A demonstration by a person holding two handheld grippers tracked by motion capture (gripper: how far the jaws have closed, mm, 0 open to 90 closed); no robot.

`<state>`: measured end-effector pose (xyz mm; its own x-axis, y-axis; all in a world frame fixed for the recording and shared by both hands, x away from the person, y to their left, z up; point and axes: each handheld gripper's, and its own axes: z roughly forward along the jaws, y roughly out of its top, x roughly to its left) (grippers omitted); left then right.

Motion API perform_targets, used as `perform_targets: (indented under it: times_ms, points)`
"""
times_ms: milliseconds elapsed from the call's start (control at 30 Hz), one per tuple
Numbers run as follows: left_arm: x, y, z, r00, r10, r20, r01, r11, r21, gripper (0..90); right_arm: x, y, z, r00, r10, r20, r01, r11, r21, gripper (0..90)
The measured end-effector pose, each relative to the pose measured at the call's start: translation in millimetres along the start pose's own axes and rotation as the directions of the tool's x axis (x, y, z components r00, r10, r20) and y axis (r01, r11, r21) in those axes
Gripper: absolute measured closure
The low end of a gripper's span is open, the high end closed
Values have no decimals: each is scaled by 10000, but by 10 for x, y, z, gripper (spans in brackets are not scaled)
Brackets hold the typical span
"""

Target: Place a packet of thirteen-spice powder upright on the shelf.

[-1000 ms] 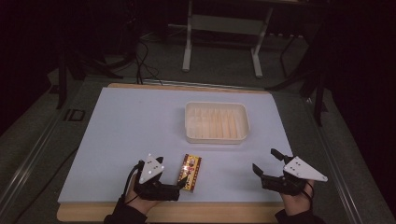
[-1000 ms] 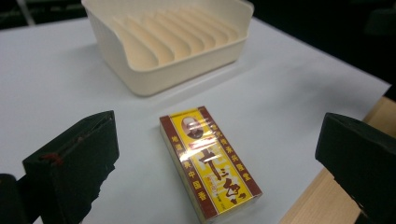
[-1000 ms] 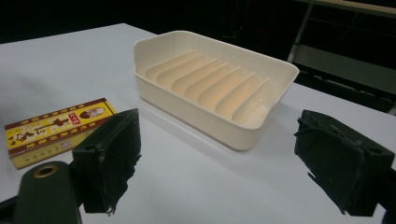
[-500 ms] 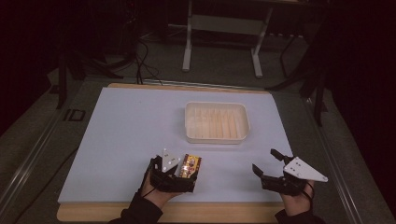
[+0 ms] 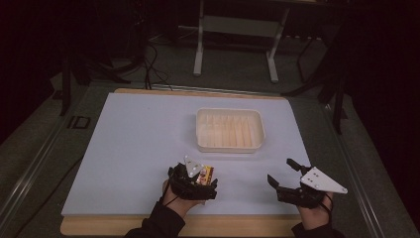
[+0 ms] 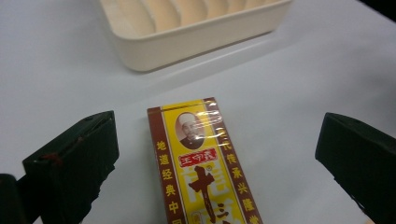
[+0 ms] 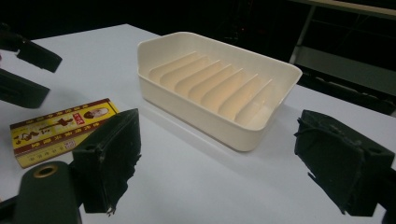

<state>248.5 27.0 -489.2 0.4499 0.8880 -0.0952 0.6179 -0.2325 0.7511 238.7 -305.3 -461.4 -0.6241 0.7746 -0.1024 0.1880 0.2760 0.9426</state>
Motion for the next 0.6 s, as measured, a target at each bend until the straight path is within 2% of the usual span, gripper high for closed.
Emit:
perform_targets:
  times_ms: [133,167,233,267,433,500,600]
  points:
    - [-6,-22,92,9993,-290,-245,297,9991,318,4,-3,0,-1,10000,8,-11,-8,10000,7,144]
    - [-8,-27,117,9996,-266,-135,272,9987,430,5,-2,0,-1,10000,23,-26,-23,10000,-2,144]
    - [-21,-42,159,9993,-230,-310,245,9984,506,7,2,1,-2,10000,-1,-24,1,10000,-13,144]
    - [-27,-52,194,9995,-220,-244,235,9977,630,7,3,1,-3,10000,-8,-25,8,10000,-13,144]
    - [-38,-114,333,9983,-161,-565,223,9938,1090,16,-1,-1,-3,10000,25,-37,-25,10000,-5,144]
    - [-48,-138,368,9965,-61,-836,164,9923,1227,16,-2,-2,-2,10000,15,-39,-15,10000,9,144]
    - [-42,-147,400,9952,-124,-966,253,9907,1335,32,-2,-5,2,10000,25,-50,-25,10000,41,144]
